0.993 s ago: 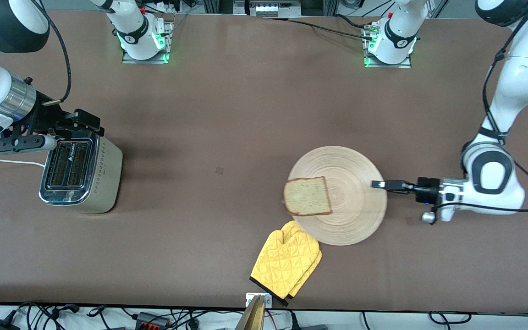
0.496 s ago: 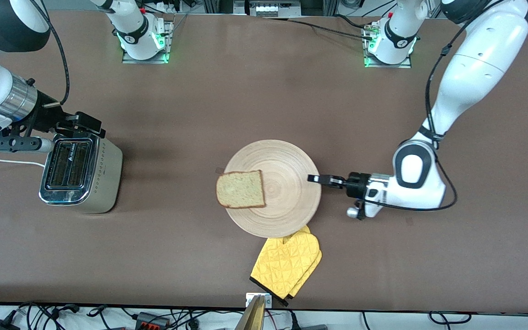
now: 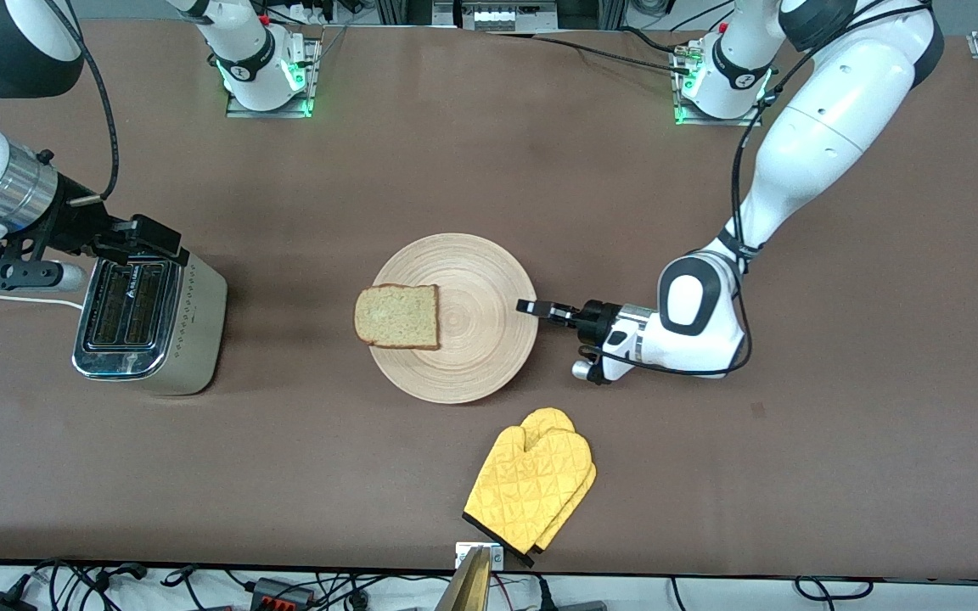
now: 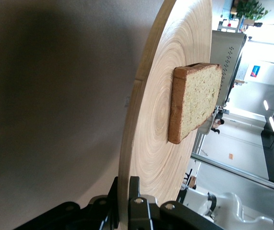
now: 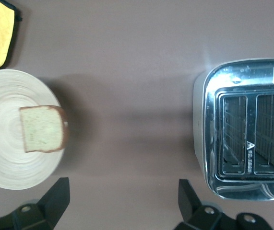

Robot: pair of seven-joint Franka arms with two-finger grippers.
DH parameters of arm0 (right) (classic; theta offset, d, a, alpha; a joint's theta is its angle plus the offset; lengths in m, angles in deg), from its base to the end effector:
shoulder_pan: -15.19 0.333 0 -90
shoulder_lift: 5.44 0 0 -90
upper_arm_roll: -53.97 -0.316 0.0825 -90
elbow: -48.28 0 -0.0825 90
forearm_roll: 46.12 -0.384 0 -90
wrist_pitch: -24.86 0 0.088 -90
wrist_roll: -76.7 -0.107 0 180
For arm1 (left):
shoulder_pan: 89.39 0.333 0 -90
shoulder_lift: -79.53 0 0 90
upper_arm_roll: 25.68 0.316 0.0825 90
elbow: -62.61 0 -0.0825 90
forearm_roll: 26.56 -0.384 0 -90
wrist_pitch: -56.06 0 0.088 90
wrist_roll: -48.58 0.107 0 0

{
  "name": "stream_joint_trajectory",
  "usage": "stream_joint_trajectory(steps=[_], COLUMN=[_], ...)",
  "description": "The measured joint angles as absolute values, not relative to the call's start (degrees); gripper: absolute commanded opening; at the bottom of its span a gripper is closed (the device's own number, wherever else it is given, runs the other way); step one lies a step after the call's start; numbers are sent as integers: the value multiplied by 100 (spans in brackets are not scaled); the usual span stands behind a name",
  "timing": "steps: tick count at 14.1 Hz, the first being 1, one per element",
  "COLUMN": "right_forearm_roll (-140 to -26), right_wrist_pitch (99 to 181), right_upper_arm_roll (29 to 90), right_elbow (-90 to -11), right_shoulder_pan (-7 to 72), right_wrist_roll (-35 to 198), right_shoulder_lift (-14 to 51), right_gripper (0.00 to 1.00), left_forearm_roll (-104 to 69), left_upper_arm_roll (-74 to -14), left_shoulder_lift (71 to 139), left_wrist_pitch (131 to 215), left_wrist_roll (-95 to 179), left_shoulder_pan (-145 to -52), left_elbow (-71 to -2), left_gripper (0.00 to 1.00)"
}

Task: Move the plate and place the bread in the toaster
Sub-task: 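Push the plate further with the left gripper while the right gripper lifts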

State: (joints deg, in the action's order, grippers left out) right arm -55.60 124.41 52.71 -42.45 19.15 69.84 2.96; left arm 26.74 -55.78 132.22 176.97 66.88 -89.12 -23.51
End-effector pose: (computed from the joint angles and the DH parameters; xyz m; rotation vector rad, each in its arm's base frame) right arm 0.6052 0.0695 0.5490 -2.9741 0.0830 0.0153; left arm 0.6231 -0.3263 0.1862 1.9934 -0.0501 -0.3946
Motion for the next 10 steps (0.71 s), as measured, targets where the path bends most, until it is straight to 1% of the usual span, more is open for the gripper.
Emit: stream_joint_trajectory(steps=[7,10], right_forearm_roll=[-5561,-5561], right_wrist_pitch=[12375,12375], right_upper_arm_roll=[5271,5270], right_elbow=[-4190,-4202], right_shoulder_pan=[1910,1911], right_wrist_roll=[6937,6936], right_shoulder_lift=[550,640], right_gripper=[100,100], left_forearm_roll=[3080,3221], left_upper_arm_roll=[-5575,-5573], left_shoulder_lift=[13544,13749], left_wrist_pitch=[18907,19182], left_wrist_roll=[6637,6595], left_shoulder_pan=[-9807,-10104], left_elbow=[-2097,-1916], left_gripper=[0,1])
